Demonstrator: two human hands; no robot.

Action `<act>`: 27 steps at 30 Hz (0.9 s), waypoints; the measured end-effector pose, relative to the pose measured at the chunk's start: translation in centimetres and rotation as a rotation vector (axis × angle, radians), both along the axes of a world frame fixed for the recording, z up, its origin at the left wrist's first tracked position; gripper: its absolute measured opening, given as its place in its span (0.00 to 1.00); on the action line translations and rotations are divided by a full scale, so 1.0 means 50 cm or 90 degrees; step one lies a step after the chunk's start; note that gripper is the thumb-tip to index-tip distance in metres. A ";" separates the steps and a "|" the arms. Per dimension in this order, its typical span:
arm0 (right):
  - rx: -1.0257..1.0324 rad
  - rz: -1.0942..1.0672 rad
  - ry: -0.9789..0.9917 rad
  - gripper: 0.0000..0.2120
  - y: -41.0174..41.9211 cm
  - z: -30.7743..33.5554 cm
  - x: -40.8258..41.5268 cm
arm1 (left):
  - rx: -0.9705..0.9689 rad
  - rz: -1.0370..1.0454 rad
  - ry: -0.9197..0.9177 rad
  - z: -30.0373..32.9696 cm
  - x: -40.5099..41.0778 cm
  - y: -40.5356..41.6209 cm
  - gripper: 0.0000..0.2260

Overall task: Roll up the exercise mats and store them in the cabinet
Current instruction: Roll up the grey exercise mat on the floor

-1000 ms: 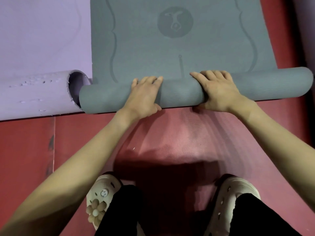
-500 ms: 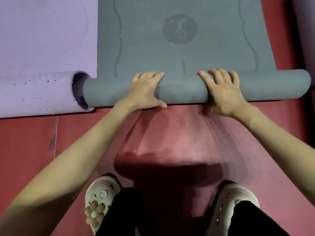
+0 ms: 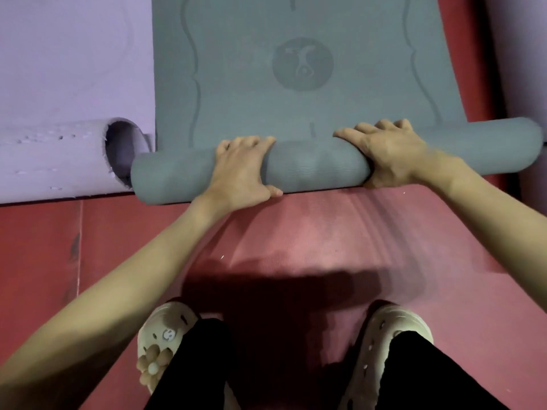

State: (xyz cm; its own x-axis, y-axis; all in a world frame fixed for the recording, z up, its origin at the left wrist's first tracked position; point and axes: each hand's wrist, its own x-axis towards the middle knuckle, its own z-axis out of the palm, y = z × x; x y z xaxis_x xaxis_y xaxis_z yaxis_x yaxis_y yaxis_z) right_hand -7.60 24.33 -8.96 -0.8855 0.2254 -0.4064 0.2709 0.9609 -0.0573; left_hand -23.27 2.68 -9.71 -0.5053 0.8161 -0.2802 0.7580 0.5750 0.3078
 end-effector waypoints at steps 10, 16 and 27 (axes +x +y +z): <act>-0.135 -0.002 -0.174 0.49 -0.052 0.003 0.055 | -0.047 -0.052 -0.030 -0.009 0.073 -0.071 0.43; -0.239 -0.056 -0.247 0.50 -0.030 0.007 0.017 | 0.021 -0.087 0.071 -0.027 0.099 -0.054 0.43; -0.002 -0.076 0.079 0.50 -0.085 -0.007 0.121 | -0.126 -0.012 -0.256 0.023 -0.004 0.043 0.32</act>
